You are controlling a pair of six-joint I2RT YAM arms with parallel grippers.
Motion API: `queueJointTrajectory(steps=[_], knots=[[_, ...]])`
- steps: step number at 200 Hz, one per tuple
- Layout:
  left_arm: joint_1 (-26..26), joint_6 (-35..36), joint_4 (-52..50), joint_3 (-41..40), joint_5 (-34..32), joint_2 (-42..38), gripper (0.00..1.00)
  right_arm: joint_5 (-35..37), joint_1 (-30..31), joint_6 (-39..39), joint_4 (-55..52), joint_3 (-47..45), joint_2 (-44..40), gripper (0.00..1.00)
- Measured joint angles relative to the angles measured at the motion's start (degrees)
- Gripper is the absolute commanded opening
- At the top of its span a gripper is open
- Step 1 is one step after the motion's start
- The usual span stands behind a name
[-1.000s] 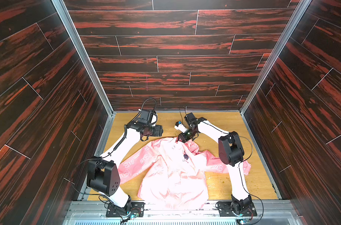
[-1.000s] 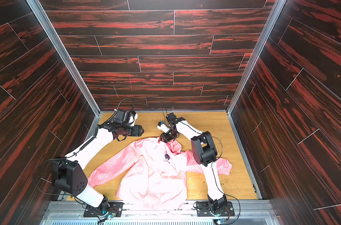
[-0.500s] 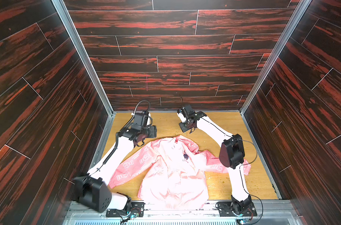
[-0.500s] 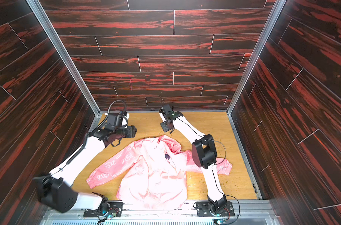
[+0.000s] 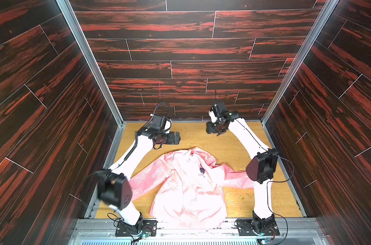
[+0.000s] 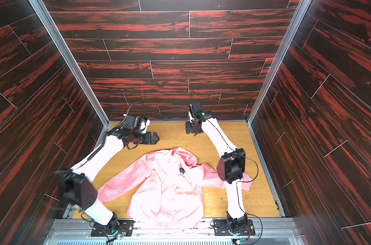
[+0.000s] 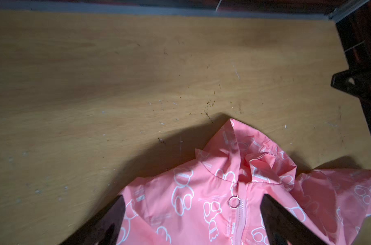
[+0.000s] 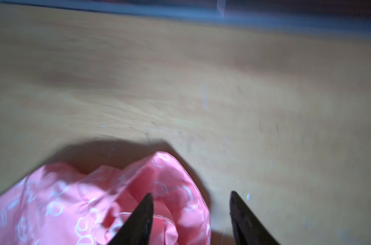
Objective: Unzip the jacket
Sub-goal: Flatten out the jacket at the center of the board.
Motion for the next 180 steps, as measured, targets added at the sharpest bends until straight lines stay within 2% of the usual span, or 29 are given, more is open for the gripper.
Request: queueJointTrajectory(steps=[20,38,56,88,127,151,166,180], knots=[[-1.16,0.76,-5.44,11.52,2.34,11.58,1.0,-0.85,-4.48,5.27,1.25,-15.8,-6.45,0.67],[-3.45,2.23,-11.19,21.62,2.73,21.11,1.0,-1.53,-8.48,7.96,1.66,-24.87,-14.29,0.69],[-6.67,3.93,-17.49,31.95,2.64,29.99,0.96,-1.22,-10.78,8.76,2.14,-27.56,-22.29,0.69],[-11.58,6.56,-28.5,49.75,2.47,43.6,0.87,-1.05,-10.69,8.81,3.63,-28.3,-32.2,0.7],[-14.69,8.04,-35.06,50.23,1.29,46.25,0.84,-1.33,-12.07,7.98,3.82,-31.91,-33.99,0.7],[-14.73,9.16,-37.53,48.96,-2.64,46.23,0.82,-1.68,-12.83,7.74,3.65,-33.48,-33.99,0.7],[-14.73,9.7,-39.17,47.17,-5.42,46.23,0.73,-2.01,-13.07,7.72,3.93,-33.79,-33.99,0.7],[-14.73,10.12,-40.59,45.99,-7.15,46.23,0.58,-2.38,-13.07,7.74,4.48,-34.25,-33.99,0.69]])
